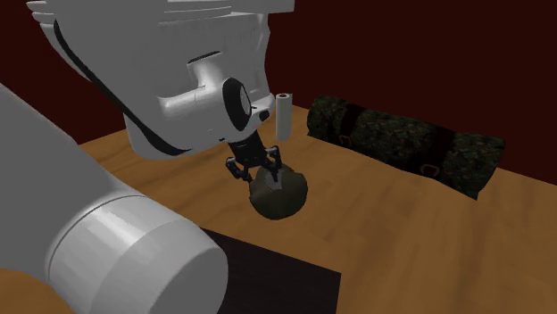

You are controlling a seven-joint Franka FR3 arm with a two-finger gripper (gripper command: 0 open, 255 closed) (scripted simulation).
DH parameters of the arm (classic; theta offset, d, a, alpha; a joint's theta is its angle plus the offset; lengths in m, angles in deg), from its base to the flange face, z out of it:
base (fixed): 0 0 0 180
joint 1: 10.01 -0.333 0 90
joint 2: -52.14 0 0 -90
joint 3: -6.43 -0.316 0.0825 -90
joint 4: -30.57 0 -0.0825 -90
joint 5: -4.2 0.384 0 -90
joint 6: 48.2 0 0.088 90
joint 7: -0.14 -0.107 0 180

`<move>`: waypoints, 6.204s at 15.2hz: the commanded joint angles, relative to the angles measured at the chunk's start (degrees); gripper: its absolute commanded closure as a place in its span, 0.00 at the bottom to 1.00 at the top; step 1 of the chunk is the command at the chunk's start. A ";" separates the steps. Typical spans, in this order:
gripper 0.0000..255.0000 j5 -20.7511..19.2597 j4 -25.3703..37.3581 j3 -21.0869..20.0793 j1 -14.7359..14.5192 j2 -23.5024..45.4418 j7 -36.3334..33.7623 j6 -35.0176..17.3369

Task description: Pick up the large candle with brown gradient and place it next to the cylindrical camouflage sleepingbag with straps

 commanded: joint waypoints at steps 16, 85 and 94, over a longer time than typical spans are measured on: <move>1.00 9.26 4.53 5.24 -7.37 -13.98 9.57 18.06; 1.00 0.59 31.09 21.45 1.21 22.91 23.84 3.75; 1.00 -3.13 30.27 22.32 1.19 28.72 19.92 -2.69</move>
